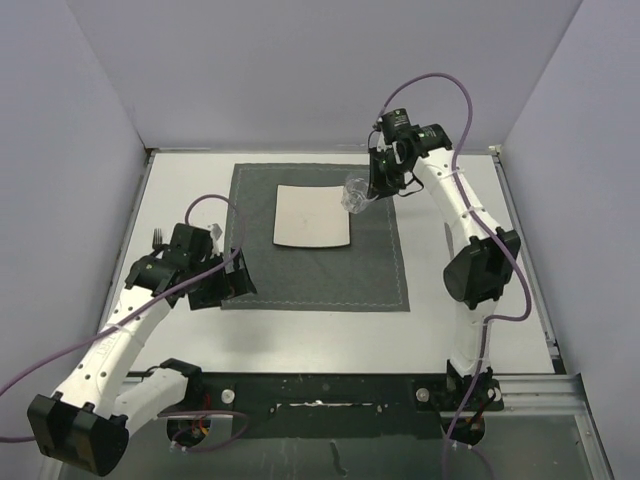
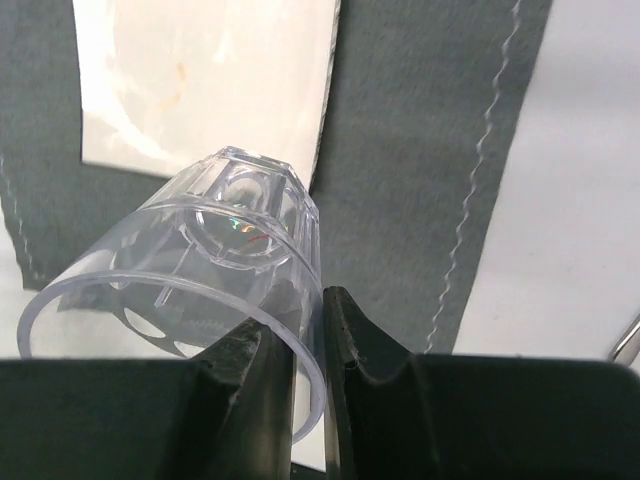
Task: Set the dinner table for one person
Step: Place the cup on the napkin.
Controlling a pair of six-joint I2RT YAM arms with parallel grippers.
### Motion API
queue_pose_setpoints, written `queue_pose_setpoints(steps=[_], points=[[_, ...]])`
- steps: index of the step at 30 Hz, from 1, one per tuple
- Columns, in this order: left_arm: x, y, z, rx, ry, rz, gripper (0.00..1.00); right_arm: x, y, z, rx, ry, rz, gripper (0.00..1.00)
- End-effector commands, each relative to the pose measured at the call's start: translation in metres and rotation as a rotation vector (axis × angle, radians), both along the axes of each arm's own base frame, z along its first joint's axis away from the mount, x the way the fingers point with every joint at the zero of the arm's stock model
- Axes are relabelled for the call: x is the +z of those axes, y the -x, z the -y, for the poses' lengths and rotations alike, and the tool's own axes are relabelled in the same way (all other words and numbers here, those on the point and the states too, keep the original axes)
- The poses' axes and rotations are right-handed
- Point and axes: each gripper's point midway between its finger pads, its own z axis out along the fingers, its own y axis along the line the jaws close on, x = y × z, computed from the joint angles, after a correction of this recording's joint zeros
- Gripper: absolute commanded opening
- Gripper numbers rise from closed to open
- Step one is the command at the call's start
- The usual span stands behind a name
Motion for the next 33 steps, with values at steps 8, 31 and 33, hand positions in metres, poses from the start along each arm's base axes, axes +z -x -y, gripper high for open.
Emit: queue_pose_setpoints(steps=[8, 31, 33], points=[[-0.005, -0.031, 0.003, 0.011, -0.036, 0.039, 0.98, -0.025, -0.088, 0.022, -0.065, -0.063, 0.025, 0.00], [-0.027, -0.055, 0.008, 0.022, -0.104, 0.054, 0.98, -0.110, -0.164, 0.045, -0.147, -0.050, 0.091, 0.00], [-0.030, -0.053, 0.009, 0.017, -0.107, 0.042, 0.98, -0.113, -0.166, 0.047, -0.152, -0.037, 0.093, 0.00]])
